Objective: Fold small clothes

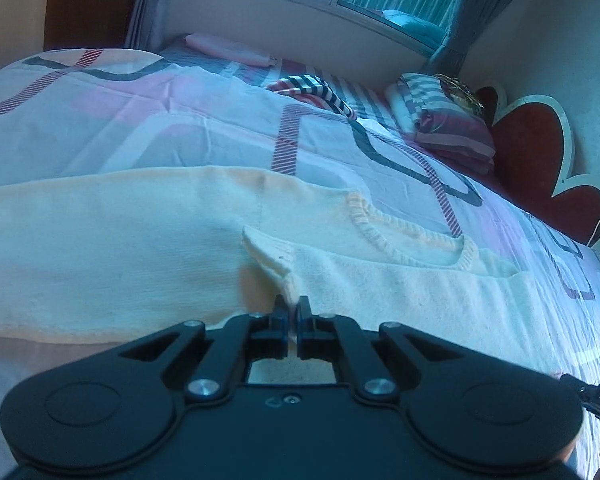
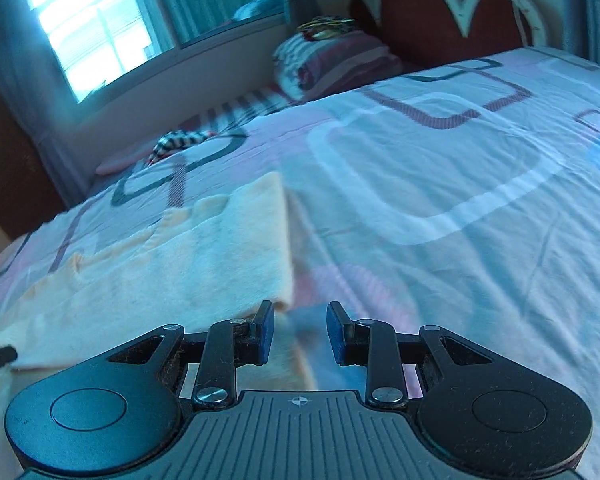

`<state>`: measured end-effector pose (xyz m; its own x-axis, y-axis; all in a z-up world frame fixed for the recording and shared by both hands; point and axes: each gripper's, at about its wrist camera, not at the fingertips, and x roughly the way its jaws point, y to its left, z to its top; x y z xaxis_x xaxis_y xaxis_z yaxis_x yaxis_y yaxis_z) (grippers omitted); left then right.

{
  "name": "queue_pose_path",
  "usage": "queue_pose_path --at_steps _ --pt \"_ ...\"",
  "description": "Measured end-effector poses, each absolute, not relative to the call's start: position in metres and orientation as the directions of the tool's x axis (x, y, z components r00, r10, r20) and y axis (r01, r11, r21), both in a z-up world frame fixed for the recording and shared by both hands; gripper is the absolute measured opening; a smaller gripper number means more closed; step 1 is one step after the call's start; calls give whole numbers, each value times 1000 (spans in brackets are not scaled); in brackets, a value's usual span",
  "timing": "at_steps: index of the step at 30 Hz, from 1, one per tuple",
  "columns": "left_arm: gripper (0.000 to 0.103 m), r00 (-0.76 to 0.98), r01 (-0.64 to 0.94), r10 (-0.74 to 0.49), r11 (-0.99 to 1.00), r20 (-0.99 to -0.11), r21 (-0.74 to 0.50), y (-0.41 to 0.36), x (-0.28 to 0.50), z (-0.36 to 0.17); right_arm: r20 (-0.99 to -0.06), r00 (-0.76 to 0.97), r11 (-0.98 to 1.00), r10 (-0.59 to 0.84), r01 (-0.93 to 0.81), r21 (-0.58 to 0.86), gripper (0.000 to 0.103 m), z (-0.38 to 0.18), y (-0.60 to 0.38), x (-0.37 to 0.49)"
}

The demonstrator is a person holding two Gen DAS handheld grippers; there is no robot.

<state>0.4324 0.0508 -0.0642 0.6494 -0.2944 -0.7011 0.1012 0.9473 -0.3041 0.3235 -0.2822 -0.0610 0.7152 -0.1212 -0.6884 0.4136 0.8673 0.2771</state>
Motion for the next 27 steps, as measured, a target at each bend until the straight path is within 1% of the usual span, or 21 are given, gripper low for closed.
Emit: queue_pose_path --at_steps 5,10,12,13,14,15,16,17,18,20,22,24,25,26,27 --pt "3 654 98 -288 949 -699 -300 52 432 -66 -719 684 897 -128 389 210 30 -67 -272 341" --pt "3 649 94 -278 953 -708 -288 53 434 -72 -742 647 896 -178 419 150 30 -74 -282 347" --pt "5 634 103 -278 955 -722 -278 52 436 -75 -733 655 892 -185 425 155 30 -71 -286 341" --pt "12 632 105 -274 957 -725 -270 52 435 -74 -717 672 890 -185 424 168 30 -67 -288 336" --pt "24 645 98 -252 963 -721 -249 53 432 -70 -700 689 890 -186 420 177 30 -62 -288 332" --pt "32 675 84 -207 975 -708 -204 53 426 -66 -683 705 893 -188 413 180 30 -57 -287 331" --pt "55 710 68 -157 985 -686 -156 53 421 -60 -668 721 898 -186 400 182 30 -53 -286 331" --pt "66 747 58 -121 991 -654 -117 52 414 -54 -657 733 906 -176 382 184 30 -50 -283 334" --pt "65 764 73 -126 991 -632 -108 50 411 -49 -650 742 913 -165 365 185 30 -48 -281 339" --pt "52 753 127 -181 983 -632 -130 42 414 -46 -652 748 926 -125 324 194 30 -49 -273 351" --pt "47 730 184 -228 974 -644 -136 27 419 -50 -654 752 939 -87 280 197 30 -52 -263 361" --pt "48 711 204 -227 972 -665 -114 14 424 -61 -676 733 950 -71 257 179 29 -61 -256 369" --pt "49 689 198 -222 973 -690 -116 13 428 -68 -693 716 950 -87 269 158 26 -66 -257 370" --pt "49 666 188 -218 974 -713 -123 15 431 -77 -710 694 946 -121 297 129 20 -72 -260 370" --pt "49 679 196 -230 972 -698 -130 18 429 -77 -716 681 939 -154 327 108 20 -75 -266 368"
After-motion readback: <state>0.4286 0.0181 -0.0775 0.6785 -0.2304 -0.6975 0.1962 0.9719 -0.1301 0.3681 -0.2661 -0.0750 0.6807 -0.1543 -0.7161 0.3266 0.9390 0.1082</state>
